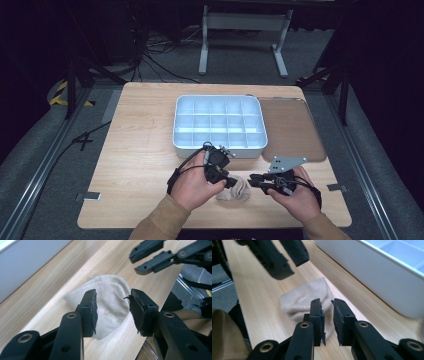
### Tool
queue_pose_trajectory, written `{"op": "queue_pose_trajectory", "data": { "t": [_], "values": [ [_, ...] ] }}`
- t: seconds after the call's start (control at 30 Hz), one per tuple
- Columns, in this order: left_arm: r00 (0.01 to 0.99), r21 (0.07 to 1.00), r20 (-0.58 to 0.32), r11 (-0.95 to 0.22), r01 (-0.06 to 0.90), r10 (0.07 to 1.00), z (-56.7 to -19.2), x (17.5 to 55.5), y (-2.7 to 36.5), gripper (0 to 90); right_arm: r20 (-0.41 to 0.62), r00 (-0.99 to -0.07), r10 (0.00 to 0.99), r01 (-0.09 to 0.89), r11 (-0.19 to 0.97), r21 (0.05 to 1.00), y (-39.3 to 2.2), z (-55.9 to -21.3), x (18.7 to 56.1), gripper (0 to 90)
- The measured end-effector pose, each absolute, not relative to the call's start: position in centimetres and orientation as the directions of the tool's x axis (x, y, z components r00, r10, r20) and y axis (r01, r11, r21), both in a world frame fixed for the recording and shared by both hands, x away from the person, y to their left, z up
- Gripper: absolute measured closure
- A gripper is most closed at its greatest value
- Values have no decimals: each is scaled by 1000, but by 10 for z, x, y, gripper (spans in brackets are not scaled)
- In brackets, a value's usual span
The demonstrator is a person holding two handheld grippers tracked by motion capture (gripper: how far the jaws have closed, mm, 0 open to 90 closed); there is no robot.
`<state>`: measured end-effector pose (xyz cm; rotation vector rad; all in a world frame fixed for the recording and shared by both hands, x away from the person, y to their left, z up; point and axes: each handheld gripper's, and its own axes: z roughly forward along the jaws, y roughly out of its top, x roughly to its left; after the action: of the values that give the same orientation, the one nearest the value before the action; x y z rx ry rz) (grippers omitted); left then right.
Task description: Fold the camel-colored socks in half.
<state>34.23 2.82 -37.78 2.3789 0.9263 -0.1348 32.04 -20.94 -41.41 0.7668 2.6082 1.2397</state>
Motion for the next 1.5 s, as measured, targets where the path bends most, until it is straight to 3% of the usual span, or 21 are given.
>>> {"op": "queue_pose_trajectory", "data": {
  "t": [0.43,0.77,1.13,1.5],
  "values": [
    [707,475,-271,-548,689,654,-378,336,65,619,75,-915,398,324,608,725,-165,-415,322,808],
    [691,450,-270,-546,707,671,-384,337,71,663,68,-915,397,337,663,668,-158,-426,326,811],
    [747,445,-263,-611,655,610,-395,341,52,678,76,-901,427,368,659,657,-167,-432,325,800],
    [812,367,-246,-724,584,530,-421,344,22,739,81,-882,464,400,646,650,-180,-439,325,783]
  ]
}}
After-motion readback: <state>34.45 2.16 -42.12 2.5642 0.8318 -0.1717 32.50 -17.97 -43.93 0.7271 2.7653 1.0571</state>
